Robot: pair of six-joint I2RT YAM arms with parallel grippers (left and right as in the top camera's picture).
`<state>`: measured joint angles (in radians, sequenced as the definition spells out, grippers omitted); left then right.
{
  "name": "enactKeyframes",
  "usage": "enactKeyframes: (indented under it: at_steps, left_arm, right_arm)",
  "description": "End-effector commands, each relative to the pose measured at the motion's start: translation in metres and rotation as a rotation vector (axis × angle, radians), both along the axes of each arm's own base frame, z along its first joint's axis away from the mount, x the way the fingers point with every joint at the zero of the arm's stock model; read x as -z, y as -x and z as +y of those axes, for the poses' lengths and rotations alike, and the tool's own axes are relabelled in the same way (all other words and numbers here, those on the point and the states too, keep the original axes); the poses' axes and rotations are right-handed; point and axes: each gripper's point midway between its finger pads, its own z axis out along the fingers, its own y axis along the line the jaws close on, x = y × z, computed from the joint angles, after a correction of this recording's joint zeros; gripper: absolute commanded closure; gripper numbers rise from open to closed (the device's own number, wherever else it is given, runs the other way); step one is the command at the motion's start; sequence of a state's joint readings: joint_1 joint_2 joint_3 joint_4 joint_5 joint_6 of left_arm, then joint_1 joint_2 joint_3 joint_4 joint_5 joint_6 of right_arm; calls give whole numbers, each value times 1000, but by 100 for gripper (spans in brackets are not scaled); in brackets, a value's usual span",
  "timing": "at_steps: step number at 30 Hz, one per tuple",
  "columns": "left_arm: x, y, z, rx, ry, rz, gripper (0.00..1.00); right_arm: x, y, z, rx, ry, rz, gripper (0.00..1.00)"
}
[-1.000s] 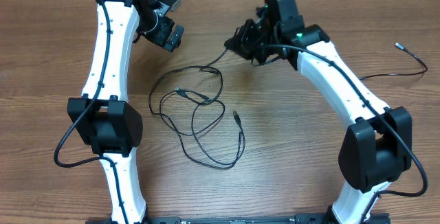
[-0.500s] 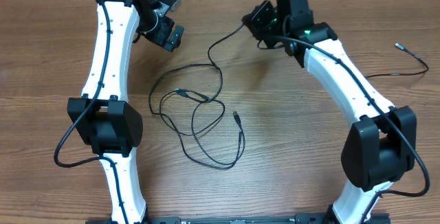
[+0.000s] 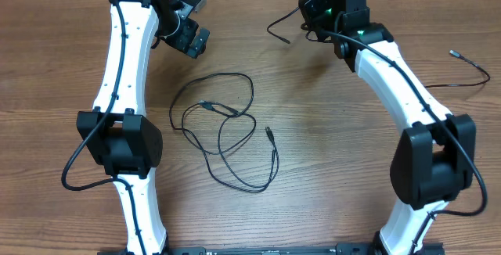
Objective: Untangle cables
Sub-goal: 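Lift the grasped cable and pull it back toward the top right, then drag the cable far rightward with the right gripper, stretching it out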
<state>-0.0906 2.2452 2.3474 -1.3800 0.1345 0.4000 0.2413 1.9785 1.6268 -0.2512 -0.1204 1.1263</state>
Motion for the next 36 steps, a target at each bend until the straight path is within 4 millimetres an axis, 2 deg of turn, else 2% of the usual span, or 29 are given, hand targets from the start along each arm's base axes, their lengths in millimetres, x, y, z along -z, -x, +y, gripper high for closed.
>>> enactKeyframes:
  at_steps: [1,5,12,14,15,17,18,22,25,29,34,36]
  left_arm:
    - [5,-1,2,17,-10,6,1]
    - [4,-3,2,17,-9,-6,0]
    - [3,-6,2,16,-7,-17,0]
    - [3,-6,2,14,-7,-18,0]
    - [3,-6,2,14,-7,-18,0]
    - [3,-6,2,14,-7,-18,0]
    - [3,-6,2,14,-7,-17,0]
    - [3,-5,2,14,-7,-14,0]
    - [3,-5,2,14,-7,-14,0]
    - [3,-7,2,14,-7,-19,0]
    - [3,-8,2,14,-6,-26,0]
    - [3,-8,2,14,-6,-26,0]
  right_arm:
    - [19,-16,-4,38,17,-12,96]
    - [35,-28,12,18,6,-46,96]
    - [48,-28,43,-30,0,-66,96]
    - [54,-24,52,-58,21,-59,87]
    - [58,-21,56,-76,40,-51,71]
    - [63,-15,62,-110,80,-41,15]
    - [66,-12,65,-129,105,-38,0]
    - [78,-3,61,-148,118,25,0]
    - [84,3,43,-137,123,90,0]
    - [75,15,25,-194,145,125,0]
    - [70,50,-18,-168,276,260,0]
    - [71,67,-44,-117,355,335,0]
